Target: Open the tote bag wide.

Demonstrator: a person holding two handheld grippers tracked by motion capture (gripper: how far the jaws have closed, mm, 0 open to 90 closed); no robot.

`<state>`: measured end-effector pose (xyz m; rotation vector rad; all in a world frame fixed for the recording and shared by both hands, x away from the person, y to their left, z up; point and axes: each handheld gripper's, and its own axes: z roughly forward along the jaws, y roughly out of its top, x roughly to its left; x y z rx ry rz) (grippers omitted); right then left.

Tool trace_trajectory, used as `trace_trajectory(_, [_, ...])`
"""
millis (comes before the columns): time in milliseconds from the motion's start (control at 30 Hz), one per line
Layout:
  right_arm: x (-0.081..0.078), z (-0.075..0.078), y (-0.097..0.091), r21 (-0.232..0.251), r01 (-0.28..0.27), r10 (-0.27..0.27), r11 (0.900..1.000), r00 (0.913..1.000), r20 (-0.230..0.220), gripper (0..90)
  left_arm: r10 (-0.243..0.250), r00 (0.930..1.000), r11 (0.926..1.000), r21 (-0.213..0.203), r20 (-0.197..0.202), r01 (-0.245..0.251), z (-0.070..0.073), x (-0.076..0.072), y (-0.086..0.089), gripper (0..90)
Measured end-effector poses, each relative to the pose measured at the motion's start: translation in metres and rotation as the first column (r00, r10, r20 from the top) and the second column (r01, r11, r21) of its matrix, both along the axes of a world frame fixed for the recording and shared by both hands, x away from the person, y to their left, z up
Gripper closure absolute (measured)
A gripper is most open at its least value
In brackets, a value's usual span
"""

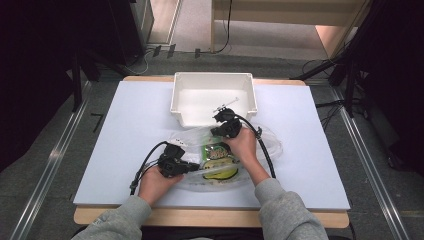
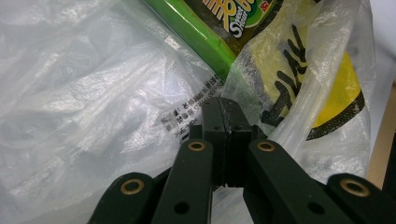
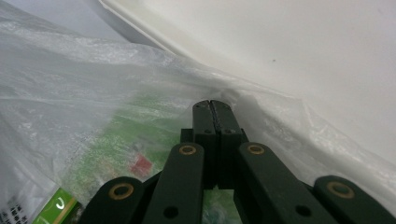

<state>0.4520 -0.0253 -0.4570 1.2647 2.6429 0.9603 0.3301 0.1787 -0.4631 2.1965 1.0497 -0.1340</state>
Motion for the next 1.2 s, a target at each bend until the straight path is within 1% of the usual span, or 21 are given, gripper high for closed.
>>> trace_trajectory(67, [0.001,-0.003,0.001,0.002,0.006,-0.006,1.0,1.0,0.001,90.0,-0.011,0.9999,0.9999,0.003,-0.005,0.011,0.0,-0.002,-0.001,90.0])
trace_trajectory(100, [0.001,-0.003,0.001,0.008,0.008,-0.008,0.9999,1.0,-0.002,90.0,-0.019,0.9997,0.9998,0.003,-0.014,0.019,0.001,-0.003,-0.001,90.0])
trace_trajectory(133, [0.001,-0.003,0.001,0.008,0.011,-0.011,0.9999,0.9999,-0.001,90.0,-0.03,0.9994,0.9996,0.001,-0.02,0.03,0.001,-0.004,-0.001,90.0])
trace_trajectory(167, [0.001,-0.003,0.001,0.002,0.009,-0.009,1.0,0.9999,0.006,90.0,-0.05,0.9984,0.9987,0.011,-0.026,0.05,0.001,-0.007,-0.002,90.0])
trace_trajectory(200, [0.0,-0.003,0.002,-0.003,0.006,-0.006,1.0,0.9999,0.013,90.0,-0.063,0.9975,0.998,0.008,-0.032,0.063,0.001,-0.009,-0.002,90.0])
trace_trajectory(233, [-0.001,-0.003,0.002,-0.011,0.007,-0.007,0.9999,0.9998,0.019,90.0,-0.075,0.9964,0.9969,0.018,-0.038,0.076,0.002,-0.012,-0.002,90.0])
trace_trajectory(267, [-0.001,-0.003,0.003,-0.015,0.0,0.0,0.9999,0.9996,0.028,90.0,-0.084,0.9955,0.9962,0.017,-0.044,0.085,0.002,-0.016,-0.001,90.0])
trace_trajectory(333, [-0.002,-0.003,0.004,-0.021,0.009,-0.008,0.9997,0.9996,0.028,90.0,-0.095,0.9942,0.9952,0.02,-0.05,0.096,0.003,-0.02,-0.001,90.0])
trace_trajectory(367, [-0.002,-0.003,0.004,-0.019,0.01,-0.009,0.9998,0.9995,0.03,90.0,-0.103,0.9928,0.9946,0.008,-0.061,0.104,0.002,-0.024,0.0,90.0])
trace_trajectory(433, [-0.002,-0.003,0.004,-0.017,0.019,-0.018,0.9997,0.9994,0.03,90.0,-0.11,0.9919,0.9938,0.006,-0.063,0.111,0.002,-0.03,0.001,90.0])
trace_trajectory(467, [-0.003,-0.003,0.004,-0.018,0.022,-0.022,0.9996,0.9993,0.03,90.0,-0.123,0.9904,0.9923,0.009,-0.063,0.124,0.002,-0.033,0.002,90.0])
trace_trajectory(567, [-0.003,-0.003,0.004,-0.015,0.03,-0.03,0.9994,0.999,0.033,90.0,-0.119,0.9905,0.9929,-0.002,-0.069,0.119,0.001,-0.041,0.006,90.0])
trace_trajectory(700, [-0.003,-0.004,0.004,-0.005,0.041,-0.041,0.9992,0.9982,0.043,90.0,-0.129,0.9895,0.9916,-0.015,-0.065,0.128,0.001,-0.051,0.01,90.0])
trace_trajectory(733, [-0.003,-0.004,0.004,-0.005,0.042,-0.042,0.9991,0.9981,0.046,90.0,-0.131,0.9894,0.9914,-0.012,-0.062,0.13,0.001,-0.054,0.009,90.0])
trace_trajectory(767, [-0.002,-0.005,0.004,-0.005,0.042,-0.042,0.9991,0.998,0.048,90.0,-0.141,0.9882,0.99,-0.009,-0.058,0.141,0.001,-0.056,0.01,90.0])
trace_trajectory(833, [-0.002,-0.005,0.004,-0.001,0.045,-0.045,0.999,0.998,0.045,90.0,-0.158,0.9848,0.9875,-0.007,-0.072,0.158,0.001,-0.063,0.009,90.0])
trace_trajectory(933, [-0.002,-0.005,0.004,0.005,0.047,-0.048,0.9989,0.9981,0.039,90.0,-0.176,0.9791,0.9844,-0.02,-0.102,0.175,0.0,-0.072,0.01,90.0])
trace_trajectory(1000, [-0.001,-0.005,0.004,0.008,0.052,-0.052,0.9986,0.9979,0.038,90.0,-0.171,0.9796,0.9851,-0.032,-0.105,0.169,-0.001,-0.073,0.012,90.0])
trace_trajectory(1100, [-0.001,-0.005,0.004,0.007,0.053,-0.053,0.9986,0.9978,0.039,90.0,-0.147,0.9845,0.9887,-0.041,-0.095,0.144,0.0,-0.069,0.015,90.0])
trace_trajectory(1133, [-0.001,-0.005,0.004,0.006,0.053,-0.053,0.9986,0.9979,0.037,90.0,-0.132,0.987,0.9906,-0.047,-0.092,0.128,0.0,-0.068,0.016,90.0])
trace_trajectory(1200, [-0.002,-0.003,0.004,0.019,0.05,-0.05,0.9986,0.9986,0.016,90.0,-0.121,0.9895,0.9917,-0.054,-0.08,0.117,0.002,-0.065,0.016,90.0])
